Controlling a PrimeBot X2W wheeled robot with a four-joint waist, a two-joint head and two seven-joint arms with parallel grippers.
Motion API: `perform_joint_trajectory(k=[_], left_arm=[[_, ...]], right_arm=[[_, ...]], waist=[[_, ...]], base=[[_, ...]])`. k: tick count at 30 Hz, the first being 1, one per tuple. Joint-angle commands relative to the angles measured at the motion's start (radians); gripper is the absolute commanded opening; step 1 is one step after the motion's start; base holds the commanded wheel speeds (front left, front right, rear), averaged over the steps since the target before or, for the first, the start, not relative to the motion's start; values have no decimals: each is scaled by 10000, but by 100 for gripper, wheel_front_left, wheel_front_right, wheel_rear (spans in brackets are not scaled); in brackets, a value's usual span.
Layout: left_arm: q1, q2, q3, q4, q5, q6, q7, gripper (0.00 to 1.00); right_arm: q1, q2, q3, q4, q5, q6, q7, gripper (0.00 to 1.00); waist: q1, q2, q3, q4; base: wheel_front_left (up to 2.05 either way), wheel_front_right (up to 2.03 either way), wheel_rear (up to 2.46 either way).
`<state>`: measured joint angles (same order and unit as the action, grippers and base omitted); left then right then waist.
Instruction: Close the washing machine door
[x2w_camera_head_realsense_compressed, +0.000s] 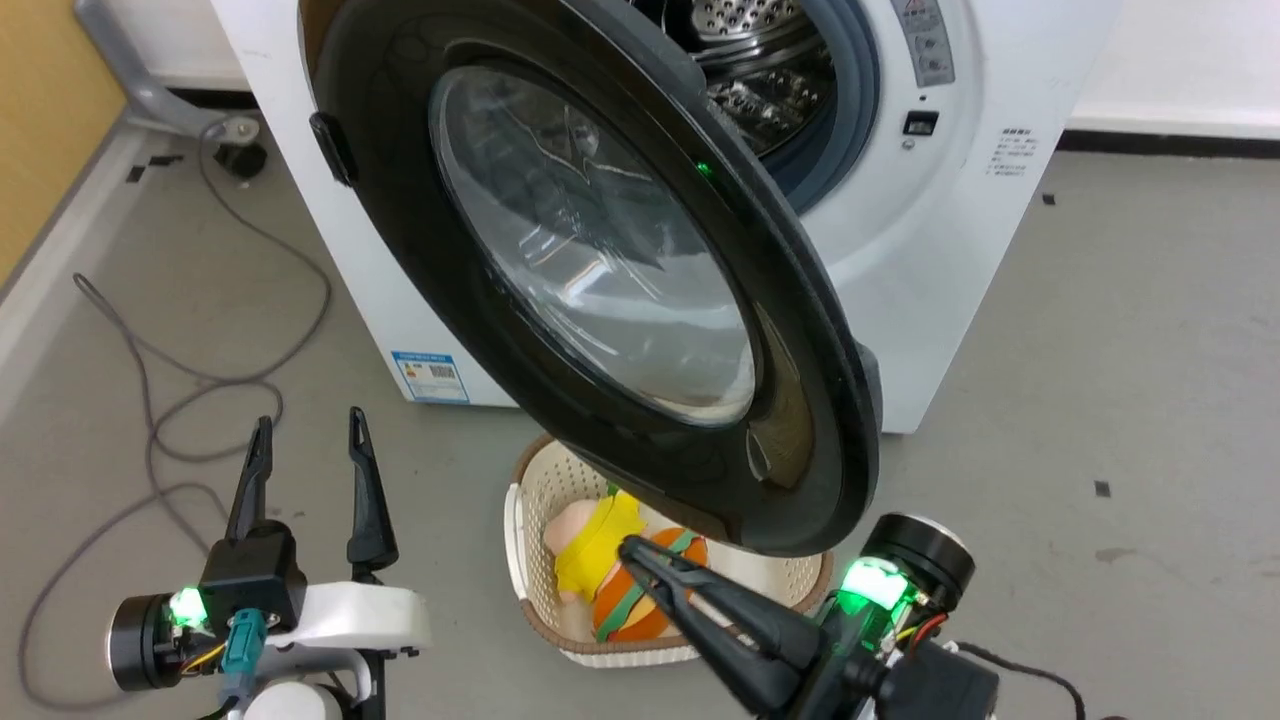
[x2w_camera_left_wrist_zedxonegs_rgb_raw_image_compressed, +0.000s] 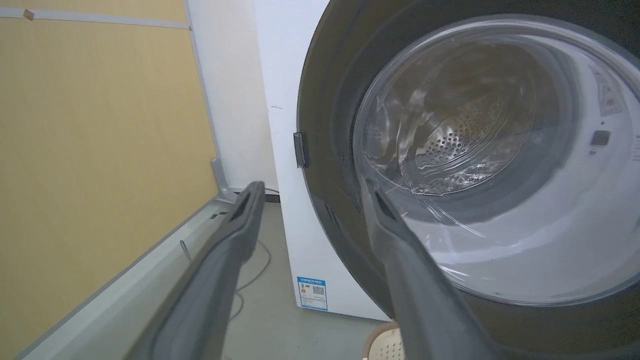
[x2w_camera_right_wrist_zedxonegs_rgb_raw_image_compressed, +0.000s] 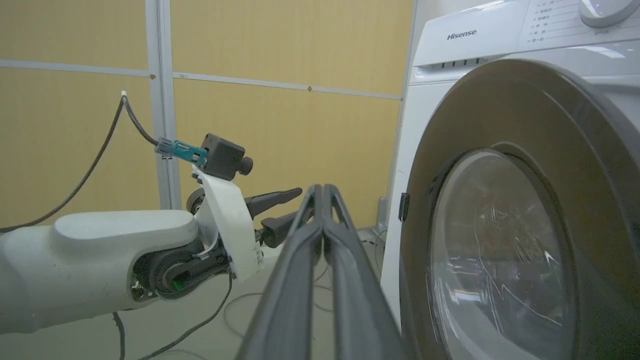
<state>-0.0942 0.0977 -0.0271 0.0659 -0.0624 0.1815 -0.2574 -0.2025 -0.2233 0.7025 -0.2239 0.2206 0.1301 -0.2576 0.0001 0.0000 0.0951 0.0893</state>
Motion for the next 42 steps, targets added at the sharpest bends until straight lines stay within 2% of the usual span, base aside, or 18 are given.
perform_joint_trajectory(k=[1,5,9,24,42], left_arm=[[-127,-54,18,-54,63,-49,-43,100],[-266,-114,15,-118,126,-94,-43,100],[-417,-190,-18,-201,167,-149,-43,100],[-789,-352,-9,-448,158,-176,-43,100],[-1804,-464,-113,-1069,-32,50,-43,100]], right_arm=[[76,-77,-62,137,-14,6,-42,0],[-86,-271,-483,710,-183,6,-42,0],[-301,-357,-1338,1339,-370,6,-42,0],[-1208,-218,-3690,2498,-710,6,-42,0],[-4354,-1163,-4967,4466,-665,6,-42,0]], waist=[[-1,0,87,22],[-1,0,314,104],[-1,0,585,221],[-1,0,1398,440],[-1,0,3357,528]], base=[[0,0,0],[0,0,0],[0,0,0],[0,0,0],[0,0,0]])
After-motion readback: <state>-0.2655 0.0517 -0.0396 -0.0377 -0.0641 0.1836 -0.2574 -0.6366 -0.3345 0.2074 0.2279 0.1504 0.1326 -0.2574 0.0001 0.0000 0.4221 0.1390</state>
